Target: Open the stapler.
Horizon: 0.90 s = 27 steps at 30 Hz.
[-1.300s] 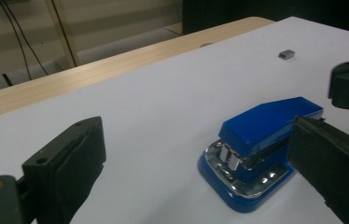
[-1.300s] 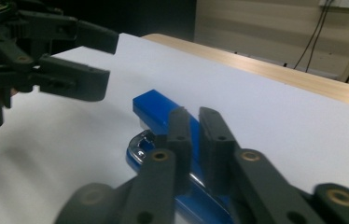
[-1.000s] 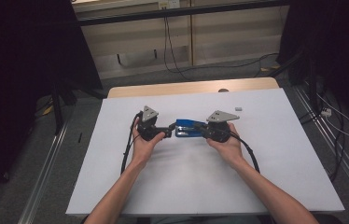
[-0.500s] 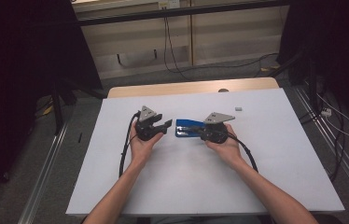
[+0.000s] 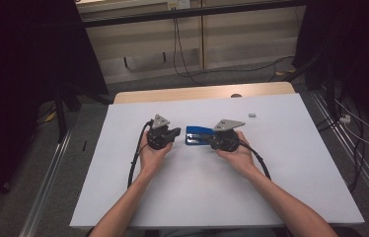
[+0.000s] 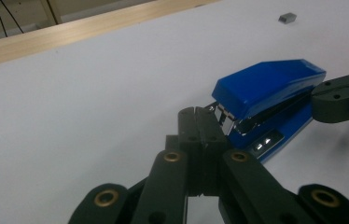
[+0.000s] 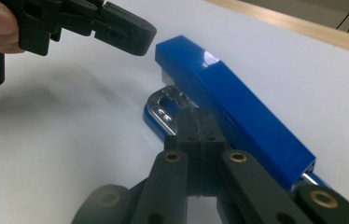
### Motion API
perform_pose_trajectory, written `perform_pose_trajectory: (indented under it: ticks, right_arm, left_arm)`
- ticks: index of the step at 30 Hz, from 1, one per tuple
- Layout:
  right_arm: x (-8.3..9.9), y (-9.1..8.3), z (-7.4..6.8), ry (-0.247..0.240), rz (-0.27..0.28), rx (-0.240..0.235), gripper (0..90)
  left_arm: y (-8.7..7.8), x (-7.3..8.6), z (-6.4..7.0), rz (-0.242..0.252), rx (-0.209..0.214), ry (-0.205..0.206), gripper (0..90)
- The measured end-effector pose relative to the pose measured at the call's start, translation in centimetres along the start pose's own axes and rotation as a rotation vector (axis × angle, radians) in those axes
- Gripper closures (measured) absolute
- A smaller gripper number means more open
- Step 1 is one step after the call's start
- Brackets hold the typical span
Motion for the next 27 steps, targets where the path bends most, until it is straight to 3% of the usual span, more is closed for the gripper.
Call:
perform_pose_trajectory:
  ticks: [12, 14, 16, 18, 27]
  right_arm:
    - [0.5, 1.3, 0.2, -0.008, -0.070, 0.001, 90.0]
    - [0.6, 1.4, 0.2, -0.001, -0.081, 0.006, 90.0]
    - [0.7, 1.5, 0.2, -0.004, -0.092, 0.005, 90.0]
    - [0.7, 1.6, 0.2, -0.009, -0.100, 0.014, 90.0]
    - [0.8, 1.6, 0.3, -0.002, -0.101, 0.013, 90.0]
  left_arm:
    - [0.9, 0.5, 0.3, -0.028, 0.016, 0.025, 90.0]
    - [1.0, 0.7, 0.5, -0.035, 0.033, 0.035, 90.0]
    - [1.0, 0.7, 0.7, -0.042, 0.030, 0.058, 90.0]
    - [1.1, 0.6, 0.9, -0.035, 0.033, 0.049, 90.0]
    - [1.7, 1.2, 1.2, -0.062, 0.015, 0.095, 90.0]
Point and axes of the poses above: each handheld gripper's, and its own axes: y roughly forward along the jaws, x roughly out of its underside, z roughly to its right, the point moved 7 cm from there along y, roughly forward along the jaws, and after that the axes turned 9 degrees about z, right-handed, at the moved point
